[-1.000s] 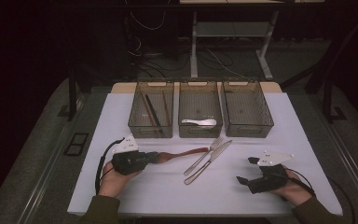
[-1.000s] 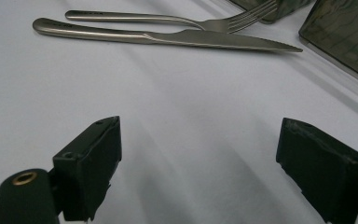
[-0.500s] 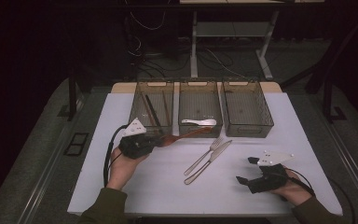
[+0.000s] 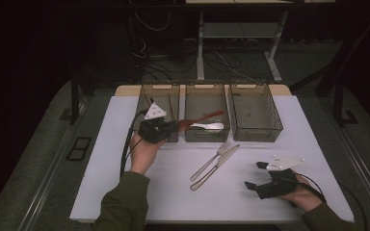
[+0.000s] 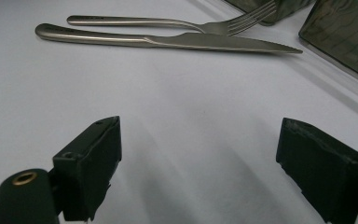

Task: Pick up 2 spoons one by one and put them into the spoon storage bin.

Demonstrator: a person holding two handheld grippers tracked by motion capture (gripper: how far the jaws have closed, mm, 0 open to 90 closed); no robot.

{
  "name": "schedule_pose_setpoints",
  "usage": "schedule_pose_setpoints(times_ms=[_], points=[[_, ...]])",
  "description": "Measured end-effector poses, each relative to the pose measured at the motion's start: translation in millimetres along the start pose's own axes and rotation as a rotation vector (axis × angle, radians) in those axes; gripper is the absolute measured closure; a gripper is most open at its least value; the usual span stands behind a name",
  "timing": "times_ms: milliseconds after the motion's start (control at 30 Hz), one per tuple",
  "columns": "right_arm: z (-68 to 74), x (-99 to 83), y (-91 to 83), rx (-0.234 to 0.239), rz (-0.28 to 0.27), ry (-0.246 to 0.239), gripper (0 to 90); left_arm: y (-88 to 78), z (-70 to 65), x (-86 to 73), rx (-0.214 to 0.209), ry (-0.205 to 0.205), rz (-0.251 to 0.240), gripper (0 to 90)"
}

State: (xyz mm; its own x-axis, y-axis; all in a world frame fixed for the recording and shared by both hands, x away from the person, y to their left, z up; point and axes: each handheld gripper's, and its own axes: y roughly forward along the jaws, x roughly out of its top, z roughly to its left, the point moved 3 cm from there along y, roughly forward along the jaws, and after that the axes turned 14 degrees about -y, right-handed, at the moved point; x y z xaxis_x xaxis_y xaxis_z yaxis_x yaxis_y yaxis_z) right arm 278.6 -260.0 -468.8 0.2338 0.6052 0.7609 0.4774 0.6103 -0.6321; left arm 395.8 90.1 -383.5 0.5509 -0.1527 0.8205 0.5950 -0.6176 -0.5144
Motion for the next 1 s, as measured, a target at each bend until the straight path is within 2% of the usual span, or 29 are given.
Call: schedule_pose_setpoints(times_ms=[133,167,200,300,333,467,533,767,900,1000], points=[[0.0,-0.1,-0.1,0.001,0.0,0.0,13.9,15.1,-2.6,11.5,0.031,-0.005,0.0,82.0],[-0.1,-0.1,-0.2,0.0,-0.001,0.0,13.9,18.3,-2.2,13.9,0.045,0.004,0.01,82.0],[-0.2,0.0,-0.3,0.0,-0.002,0.001,13.9,23.2,-3.3,16.2,0.049,-0.014,-0.004,82.0],[-0.4,-0.1,-0.7,-0.001,-0.004,0.002,13.9,34.4,-3.9,20.7,0.07,-0.025,-0.002,81.9],[-0.5,-0.2,-0.7,0.0,-0.005,0.003,13.9,38.3,-3.2,21.9,0.077,-0.017,0.001,82.0],[-1.0,-0.4,-0.9,-0.001,-0.005,0.003,13.9,52.9,-1.7,23.6,0.113,-0.05,0.0,82.0],[-1.1,-0.4,-1.3,0.0,-0.006,0.001,13.9,58.9,-0.9,24.2,0.11,-0.072,-0.007,81.9],[-1.8,-1.0,-2.2,-0.004,-0.008,0.007,13.9,73.3,-3.2,20.4,0.11,-0.075,0.012,81.2],[-2.1,-0.9,-3.1,-0.003,-0.01,0.007,13.9,74.2,-2.8,20.8,0.106,-0.076,0.003,69.0],[-2.4,-1.0,-3.1,-0.005,-0.01,0.008,13.9,73.9,-2.4,20.2,0.096,-0.078,0.01,63.5]])
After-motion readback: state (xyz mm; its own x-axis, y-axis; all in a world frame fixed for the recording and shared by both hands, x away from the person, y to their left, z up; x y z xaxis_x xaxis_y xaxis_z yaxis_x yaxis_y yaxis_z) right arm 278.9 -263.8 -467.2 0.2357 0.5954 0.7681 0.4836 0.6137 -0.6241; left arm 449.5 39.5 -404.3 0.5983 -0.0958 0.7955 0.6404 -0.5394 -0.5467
